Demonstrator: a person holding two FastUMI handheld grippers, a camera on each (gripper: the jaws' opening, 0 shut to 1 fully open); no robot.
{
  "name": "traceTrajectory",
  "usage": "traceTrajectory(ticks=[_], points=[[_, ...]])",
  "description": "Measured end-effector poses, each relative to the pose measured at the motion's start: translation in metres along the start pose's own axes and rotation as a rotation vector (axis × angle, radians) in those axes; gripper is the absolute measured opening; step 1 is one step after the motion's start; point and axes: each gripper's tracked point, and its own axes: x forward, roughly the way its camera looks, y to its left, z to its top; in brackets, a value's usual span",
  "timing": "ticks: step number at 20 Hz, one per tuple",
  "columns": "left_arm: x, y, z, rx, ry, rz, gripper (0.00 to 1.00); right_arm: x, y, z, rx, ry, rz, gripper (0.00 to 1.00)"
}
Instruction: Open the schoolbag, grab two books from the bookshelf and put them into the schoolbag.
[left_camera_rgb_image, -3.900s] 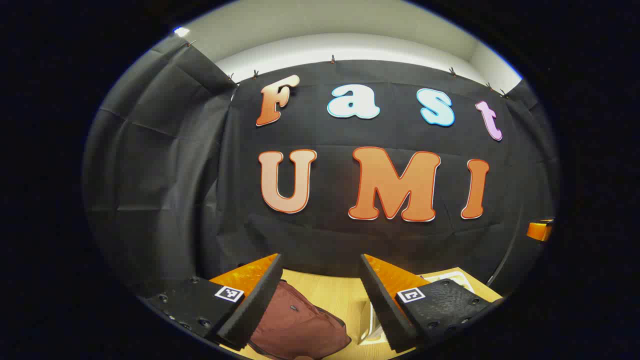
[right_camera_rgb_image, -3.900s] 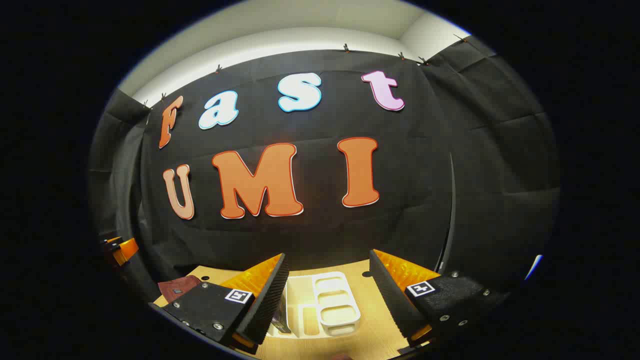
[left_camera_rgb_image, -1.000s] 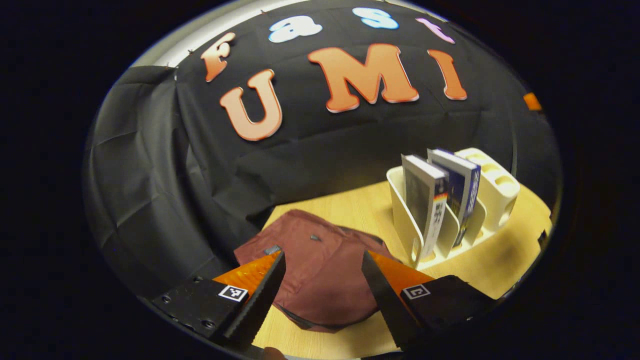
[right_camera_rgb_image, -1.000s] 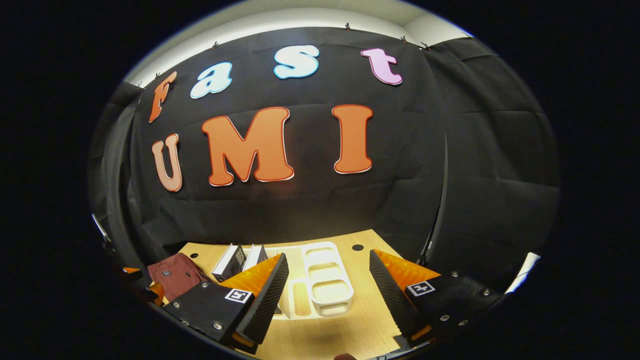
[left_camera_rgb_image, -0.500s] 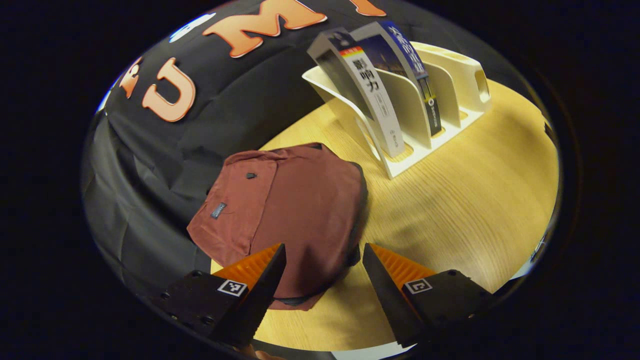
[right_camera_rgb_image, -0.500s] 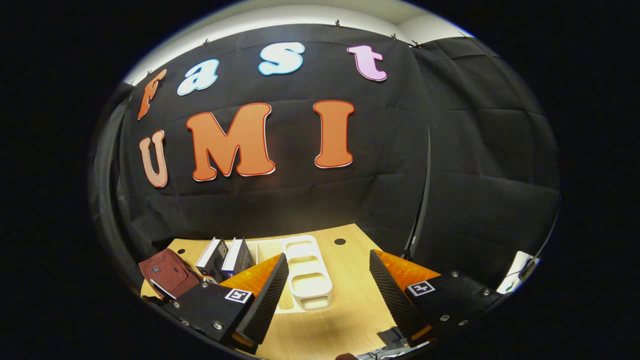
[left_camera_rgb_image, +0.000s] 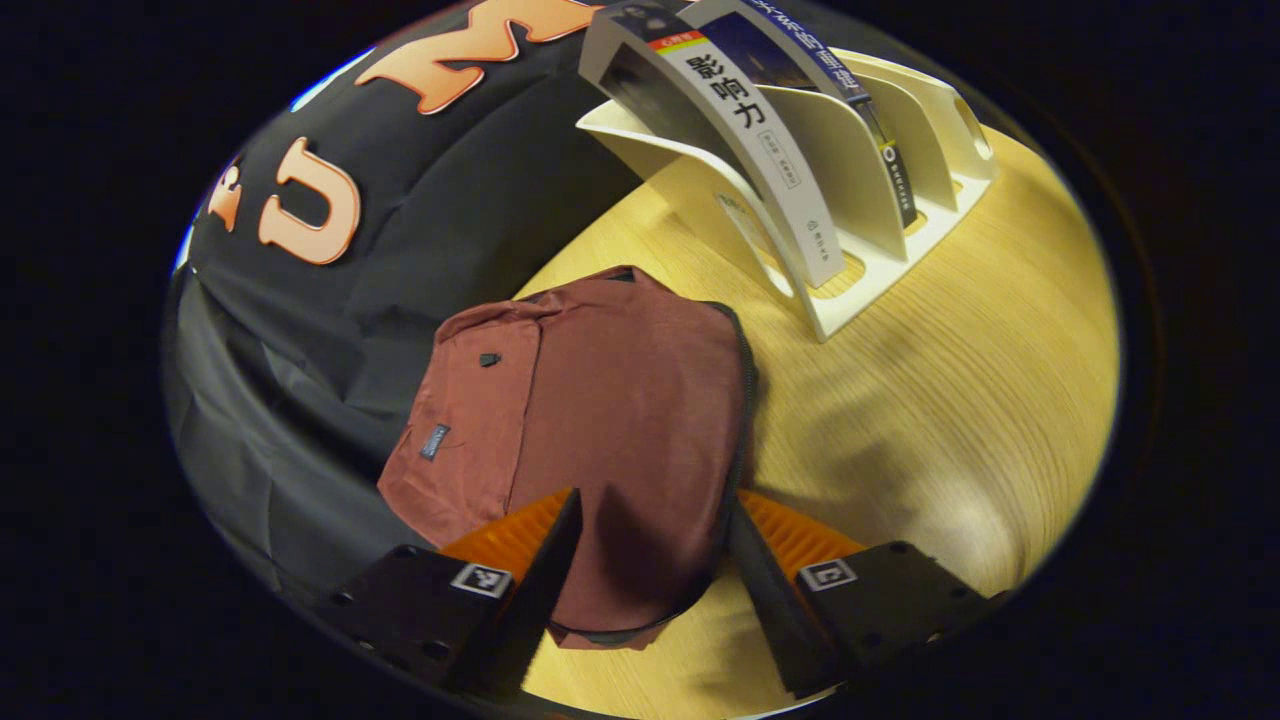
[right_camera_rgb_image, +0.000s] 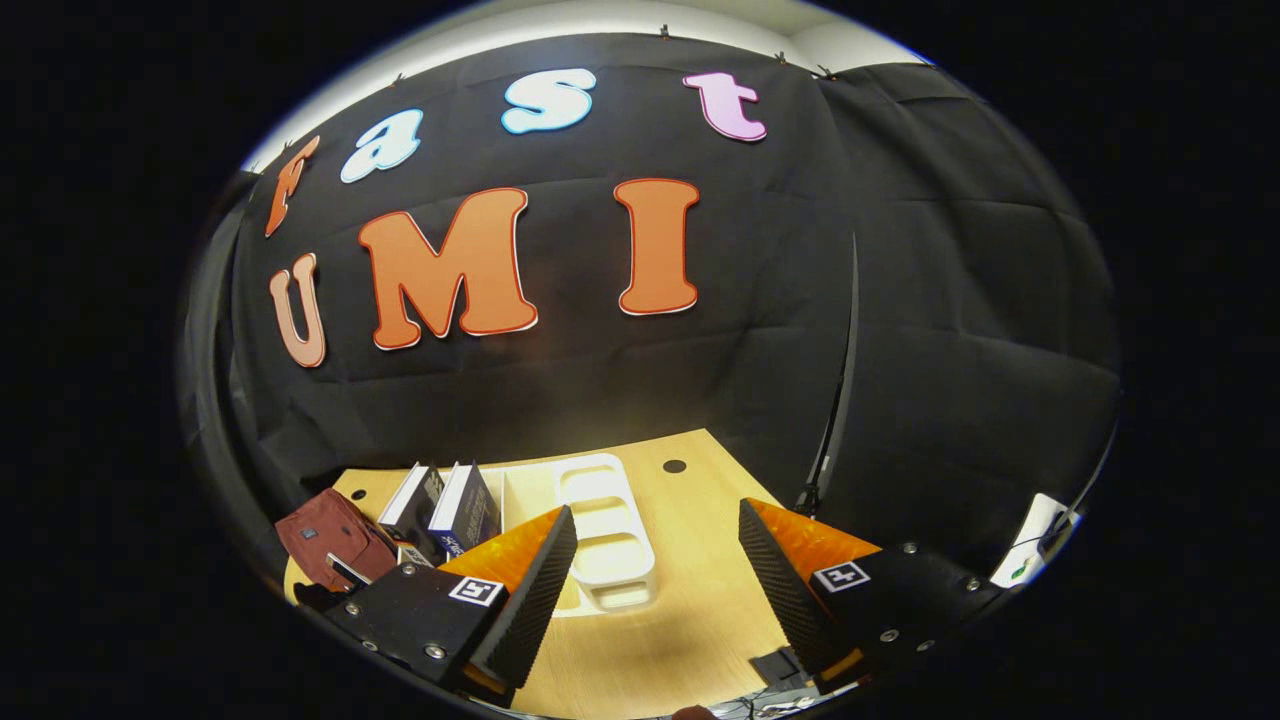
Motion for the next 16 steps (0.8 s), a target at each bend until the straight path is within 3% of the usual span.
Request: traceTrajectory(ticks=[1,2,4,5,7,8,11,16], points=[[0.001,-0.004,0.000,-0.009,0.008,-0.017,0.91,0.002,0.001,0.000,-0.001,0.000,0.002,0.96],[0.001,-0.006,-0.001,-0.002,0.008,-0.032,0.71,0.003,0.001,-0.001,-0.005,0.001,0.003,0.97],[0.001,-0.009,-0.001,0.012,0.029,-0.058,0.43,0.004,0.001,0.000,-0.009,-0.001,0.007,0.97],[-0.001,-0.007,0.002,0.017,0.037,-0.070,0.45,0.006,0.002,0.000,-0.008,0.000,0.008,1.00],[-0.005,-0.002,0.003,-0.019,0.053,-0.085,0.24,0.008,0.002,0.000,0.006,0.002,0.014,0.97],[-0.006,-0.004,0.002,-0.027,0.066,-0.103,0.05,0.009,0.003,-0.001,0.014,0.004,0.017,0.97],[-0.010,-0.004,0.003,-0.020,0.097,-0.174,0.01,0.013,0.003,-0.002,0.039,0.009,0.031,0.96],[-0.033,-0.003,0.012,-0.119,0.138,-0.325,0.01,0.016,0.005,-0.005,0.092,0.026,0.071,0.96]])
